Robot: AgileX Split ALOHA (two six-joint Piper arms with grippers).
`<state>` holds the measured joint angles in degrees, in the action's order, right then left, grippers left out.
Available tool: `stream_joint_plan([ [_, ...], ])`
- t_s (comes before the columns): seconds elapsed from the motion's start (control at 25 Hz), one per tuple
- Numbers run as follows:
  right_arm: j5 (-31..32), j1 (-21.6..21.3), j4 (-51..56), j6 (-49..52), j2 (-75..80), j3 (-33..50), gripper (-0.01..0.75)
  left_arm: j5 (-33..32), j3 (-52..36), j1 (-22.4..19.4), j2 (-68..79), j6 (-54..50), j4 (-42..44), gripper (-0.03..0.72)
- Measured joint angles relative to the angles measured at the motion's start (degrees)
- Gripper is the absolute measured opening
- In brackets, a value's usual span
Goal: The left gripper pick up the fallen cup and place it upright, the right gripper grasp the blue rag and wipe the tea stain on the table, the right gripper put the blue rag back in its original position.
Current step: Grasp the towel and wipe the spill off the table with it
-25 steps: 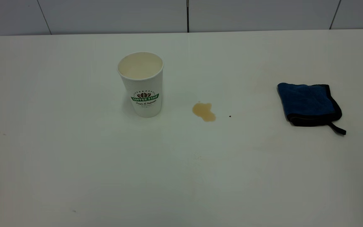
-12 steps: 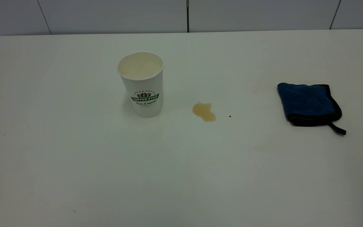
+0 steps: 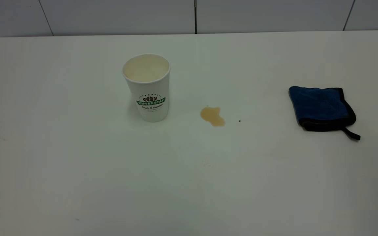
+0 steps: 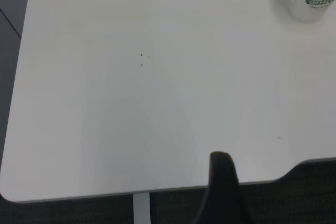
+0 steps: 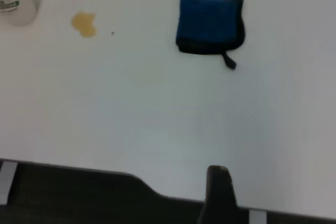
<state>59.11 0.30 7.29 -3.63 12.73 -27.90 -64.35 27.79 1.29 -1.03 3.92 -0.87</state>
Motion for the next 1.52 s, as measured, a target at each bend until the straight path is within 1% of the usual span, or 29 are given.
stream_joint_plan([
  [0.12, -7.78, 0.0, 6.83, -7.11, 9.26, -0.26, 0.621, 0.0, 0.0, 0.0, 0.0, 0.0, 0.0, 0.585],
  [0.32, -20.39, 0.0, 11.38, -13.63, 26.43, -0.31, 0.617, 0.0, 0.0, 0.0, 0.0, 0.05, 0.0, 0.585],
  [0.52, -39.26, 0.0, 18.9, -21.11, 45.89, -0.96, 0.609, 0.0, 0.0, 0.0, 0.0, 0.05, 0.0, 0.585],
  [0.56, -41.98, 0.0, 20.52, -22.67, 50.26, -1.91, 0.607, 0.0, 0.0, 0.0, 0.0, 0.05, 0.0, 0.585],
  [0.6, -43.37, 0.0, 22.37, -24.17, 54.6, -3.01, 0.604, 0.0, 0.0, 0.0, 0.0, 0.05, 0.0, 0.585],
  [0.8, -44.13, 0.0, 29.11, -29.7, 73.31, -11.84, 0.591, 0.0, 0.0, 0.0, 0.0, 0.05, 0.0, 0.585],
  [0.92, -44.42, 0.0, 30.64, -32.78, 81.18, -17.56, 0.59, 0.0, 0.0, 0.0, 0.0, 0.12, 0.0, 0.585],
  [1.24, -45.49, 0.0, 30.43, -37.36, 100.01, -31.52, 0.59, 0.0, 0.0, 0.0, 0.0, 0.12, 0.0, 0.585],
  [1.52, -50.53, -1.68, 26.79, -39.74, 114.23, -40.5, 0.59, 0.0, 0.0, 0.0, 0.0, 0.12, 0.0, 0.585],
])
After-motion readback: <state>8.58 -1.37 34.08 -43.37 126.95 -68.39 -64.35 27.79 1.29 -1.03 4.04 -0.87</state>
